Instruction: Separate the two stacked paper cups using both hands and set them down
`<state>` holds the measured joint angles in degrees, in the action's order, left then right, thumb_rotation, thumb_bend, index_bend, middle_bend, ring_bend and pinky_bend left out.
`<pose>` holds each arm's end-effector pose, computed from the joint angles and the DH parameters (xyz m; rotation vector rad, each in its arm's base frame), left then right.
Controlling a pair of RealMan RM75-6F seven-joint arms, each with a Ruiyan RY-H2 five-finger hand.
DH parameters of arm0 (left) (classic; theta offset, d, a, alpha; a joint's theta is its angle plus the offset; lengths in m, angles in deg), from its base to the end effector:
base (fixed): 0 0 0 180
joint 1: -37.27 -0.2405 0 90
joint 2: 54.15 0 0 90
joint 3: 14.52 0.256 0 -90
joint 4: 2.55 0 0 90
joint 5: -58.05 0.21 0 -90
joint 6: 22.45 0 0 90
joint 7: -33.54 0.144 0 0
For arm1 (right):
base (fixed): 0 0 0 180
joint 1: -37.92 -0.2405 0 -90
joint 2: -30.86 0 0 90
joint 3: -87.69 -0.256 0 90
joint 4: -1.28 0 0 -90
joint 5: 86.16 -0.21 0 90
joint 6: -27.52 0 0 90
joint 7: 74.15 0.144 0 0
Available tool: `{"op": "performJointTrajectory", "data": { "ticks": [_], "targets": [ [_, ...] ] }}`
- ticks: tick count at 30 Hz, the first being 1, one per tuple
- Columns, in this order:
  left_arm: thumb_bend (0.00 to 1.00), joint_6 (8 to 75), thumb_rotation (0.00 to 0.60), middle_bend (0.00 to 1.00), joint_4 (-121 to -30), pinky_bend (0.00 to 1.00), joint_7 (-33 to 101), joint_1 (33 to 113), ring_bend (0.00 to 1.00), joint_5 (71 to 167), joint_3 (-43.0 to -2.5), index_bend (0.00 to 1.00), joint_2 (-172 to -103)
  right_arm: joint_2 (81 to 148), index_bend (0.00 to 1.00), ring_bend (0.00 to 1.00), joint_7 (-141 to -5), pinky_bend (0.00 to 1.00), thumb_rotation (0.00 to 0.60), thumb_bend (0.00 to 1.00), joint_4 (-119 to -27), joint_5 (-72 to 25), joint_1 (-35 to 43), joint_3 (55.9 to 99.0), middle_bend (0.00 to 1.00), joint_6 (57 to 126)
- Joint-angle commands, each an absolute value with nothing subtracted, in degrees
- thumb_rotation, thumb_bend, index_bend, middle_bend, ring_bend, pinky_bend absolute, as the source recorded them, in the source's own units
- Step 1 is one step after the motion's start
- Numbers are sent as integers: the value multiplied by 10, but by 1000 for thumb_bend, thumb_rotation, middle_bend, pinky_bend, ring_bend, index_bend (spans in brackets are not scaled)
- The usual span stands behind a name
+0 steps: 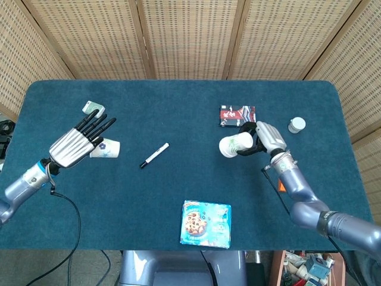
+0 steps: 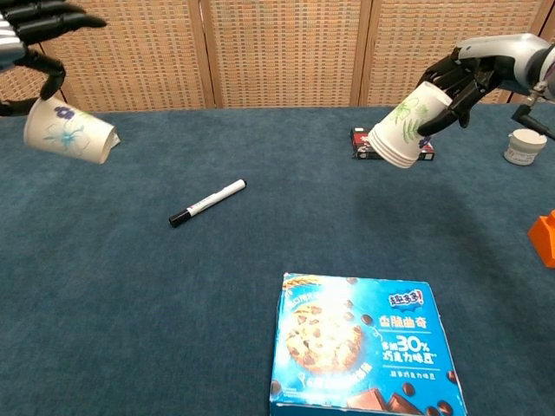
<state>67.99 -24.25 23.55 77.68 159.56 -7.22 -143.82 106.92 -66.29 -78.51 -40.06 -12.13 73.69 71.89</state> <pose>-0.2530 0.3818 0.1220 -1.9778 0.2206 -0.9093 -0.1698 -0.4237 0.0707 1.4778 -1.4201 1.0648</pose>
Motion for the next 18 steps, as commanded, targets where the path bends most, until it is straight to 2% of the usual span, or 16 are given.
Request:
{"op": "performJointTrajectory", "data": {
  "ticks": [1,5,6,7,8,9,10,11,12,14,18],
  "targets": [
    [520,641,600,0,-222,0,257,757,0,1614,-47,687,-1420,1109,578,496,-733,627,600,473,-747,-370,-117,765,604,777],
    [520,611,600,0,-208,0,268,745,0,1613,-38,687,-1426,1124,578,496,-774,627,600,474,-726,-351,-110,774,600,802],
    [520,605,600,0,-204,0,271,744,0,1614,-37,685,-1429,1126,575,493,-782,617,600,473,-722,-348,-108,777,584,805],
    [520,599,600,0,-201,0,274,744,0,1615,-35,655,-1432,1127,527,461,-791,574,600,461,-719,-344,-107,780,535,805],
    [518,592,600,0,-196,0,280,743,0,1617,-32,601,-1436,1125,456,415,-804,520,600,416,-718,-340,-106,788,474,800],
    [497,588,600,0,-193,0,285,743,0,1616,-32,456,-1438,1120,294,299,-814,401,600,291,-721,-340,-106,794,330,791],
    [445,583,600,0,-191,0,289,742,0,1614,-33,265,-1441,1113,133,159,-828,263,600,149,-726,-345,-106,799,173,779],
    [397,580,600,0,-192,0,291,741,0,1610,-36,152,-1443,1105,30,56,-843,143,600,38,-734,-354,-108,803,57,768],
    [322,579,600,0,-194,0,290,740,0,1606,-39,41,-1443,1098,2,15,-859,88,600,6,-742,-362,-109,805,13,764],
    [248,581,600,0,-202,0,285,738,0,1598,-47,0,-1442,1091,0,0,-878,20,600,0,-759,-371,-108,801,0,777],
    [228,600,600,0,-227,0,269,735,0,1583,-62,0,-1431,1077,0,0,-887,0,600,0,-795,-363,-94,791,0,814]
  ]
}}
